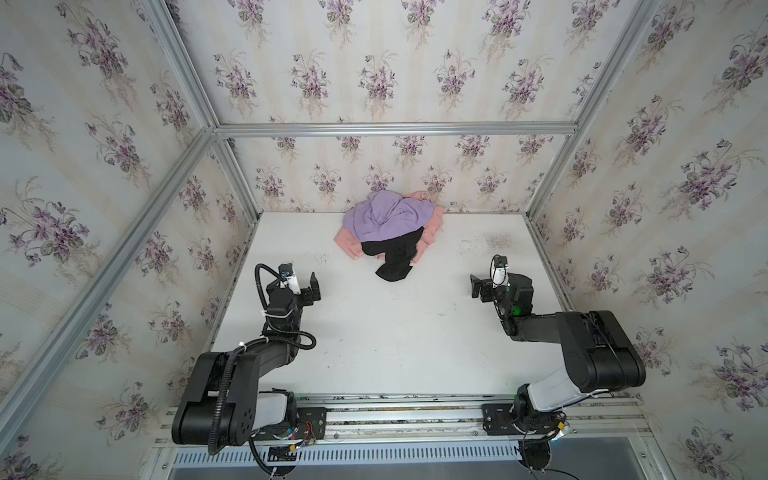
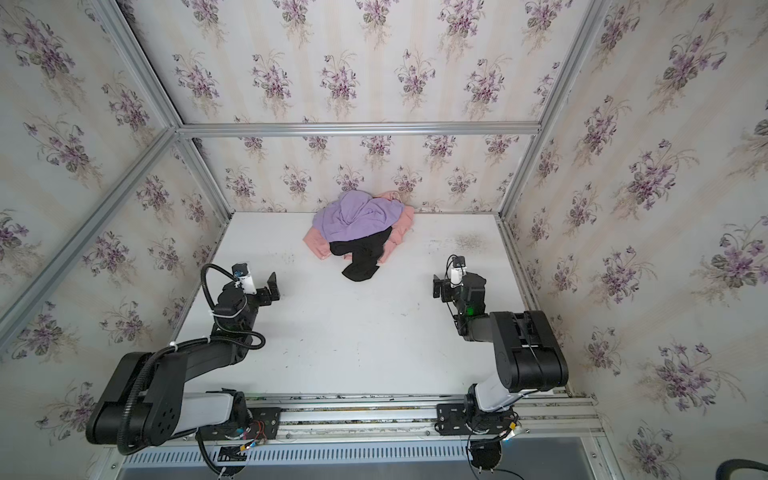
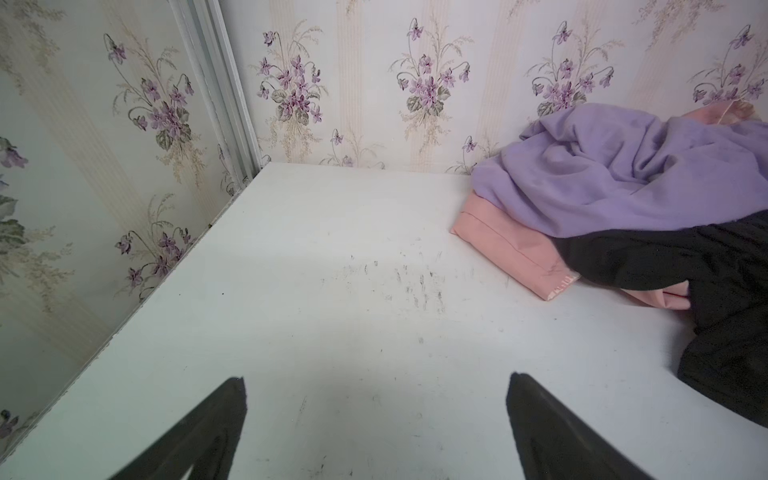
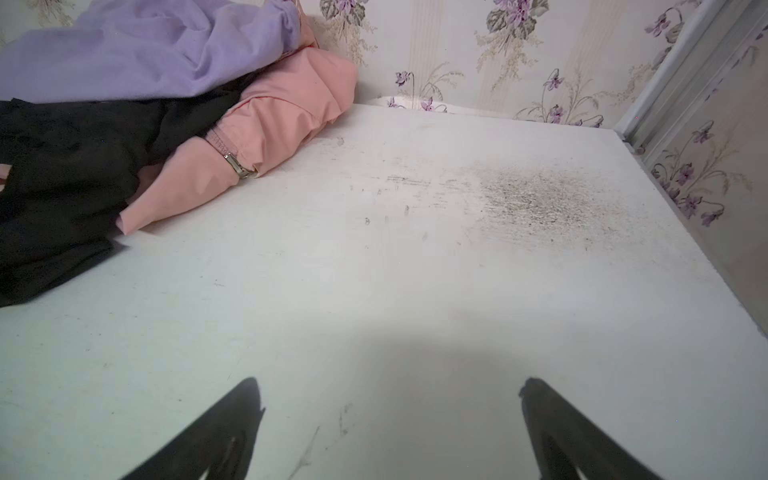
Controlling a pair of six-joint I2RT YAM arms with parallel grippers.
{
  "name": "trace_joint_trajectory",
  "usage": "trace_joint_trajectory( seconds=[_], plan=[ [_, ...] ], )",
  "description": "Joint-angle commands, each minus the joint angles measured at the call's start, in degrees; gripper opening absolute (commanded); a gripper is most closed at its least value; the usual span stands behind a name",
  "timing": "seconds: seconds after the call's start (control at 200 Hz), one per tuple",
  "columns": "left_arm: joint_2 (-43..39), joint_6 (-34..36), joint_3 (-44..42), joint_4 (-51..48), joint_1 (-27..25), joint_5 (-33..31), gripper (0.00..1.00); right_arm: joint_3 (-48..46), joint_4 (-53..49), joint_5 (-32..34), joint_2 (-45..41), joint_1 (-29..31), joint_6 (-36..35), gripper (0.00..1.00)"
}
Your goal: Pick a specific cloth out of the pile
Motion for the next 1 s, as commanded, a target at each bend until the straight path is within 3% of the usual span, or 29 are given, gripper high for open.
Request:
trace_joint_trajectory(
  seconds=[0.0, 0.994],
  plan=[
    [0.0, 0.4, -0.1, 1.9, 0.0, 0.3, 1.0, -0.1, 1.3, -1.1, -0.2, -0.1, 0.2, 1.0],
    [0.3, 0.5, 0.4, 1.5, 0.0, 0.3, 1.0, -0.8, 2.5, -1.7, -0.5, -0.4, 0.4, 1.0]
  ],
)
